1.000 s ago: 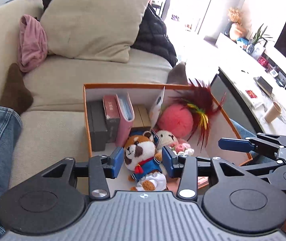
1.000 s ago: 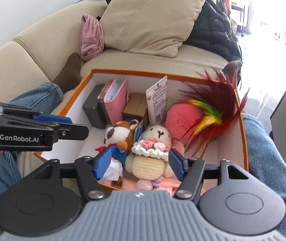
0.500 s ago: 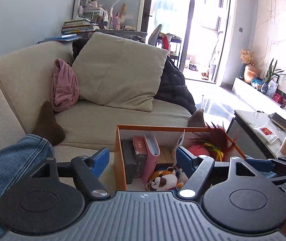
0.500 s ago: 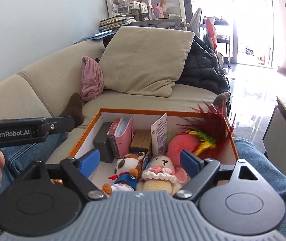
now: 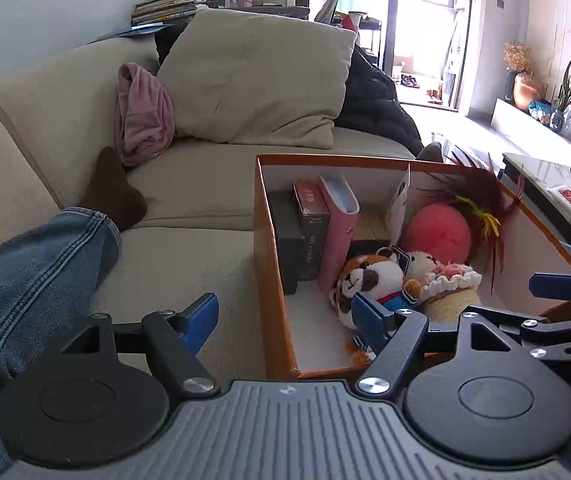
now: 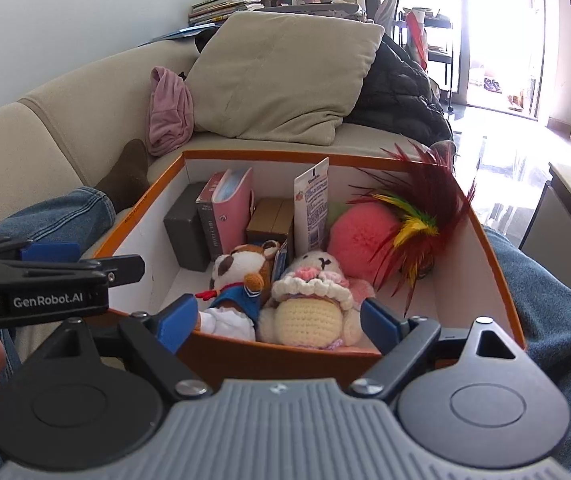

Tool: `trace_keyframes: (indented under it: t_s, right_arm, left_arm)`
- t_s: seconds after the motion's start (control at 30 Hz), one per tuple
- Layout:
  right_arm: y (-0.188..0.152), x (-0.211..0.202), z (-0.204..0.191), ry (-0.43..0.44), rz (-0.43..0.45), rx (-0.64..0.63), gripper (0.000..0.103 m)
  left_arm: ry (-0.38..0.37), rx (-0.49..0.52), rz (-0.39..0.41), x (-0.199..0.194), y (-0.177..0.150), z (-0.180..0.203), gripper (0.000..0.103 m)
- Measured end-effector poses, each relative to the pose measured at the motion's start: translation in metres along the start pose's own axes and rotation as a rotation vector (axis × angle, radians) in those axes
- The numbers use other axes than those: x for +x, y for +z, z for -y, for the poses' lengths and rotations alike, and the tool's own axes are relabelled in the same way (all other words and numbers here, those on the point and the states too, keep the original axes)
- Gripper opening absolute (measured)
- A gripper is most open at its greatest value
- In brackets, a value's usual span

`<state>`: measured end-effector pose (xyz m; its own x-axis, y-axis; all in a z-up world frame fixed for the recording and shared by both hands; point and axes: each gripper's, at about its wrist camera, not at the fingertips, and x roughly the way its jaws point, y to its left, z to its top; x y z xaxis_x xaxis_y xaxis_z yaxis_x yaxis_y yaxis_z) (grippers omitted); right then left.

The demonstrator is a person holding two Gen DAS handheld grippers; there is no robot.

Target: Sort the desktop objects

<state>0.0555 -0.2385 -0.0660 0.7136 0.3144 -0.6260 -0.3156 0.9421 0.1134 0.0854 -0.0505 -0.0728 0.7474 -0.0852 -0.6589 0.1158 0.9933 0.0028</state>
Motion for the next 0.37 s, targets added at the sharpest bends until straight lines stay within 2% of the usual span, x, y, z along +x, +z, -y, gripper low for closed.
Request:
trace_keyframes:
  t_s: [0.2, 0.37]
  right_arm:
    - [-0.0012, 0.0024, 0.0029, 0.011, 0.002, 0.01, 0.09]
    - [-0.0013, 0.0026, 0.0031, 0.012, 0.004, 0.008, 0.09]
  left_arm:
    - [-0.015, 0.001, -0.032, 0.0055, -0.0025, -0.0003, 0.086]
    - [-0.012, 0.006, -0.026, 0.0044, -0.0026, 0.0009, 0.086]
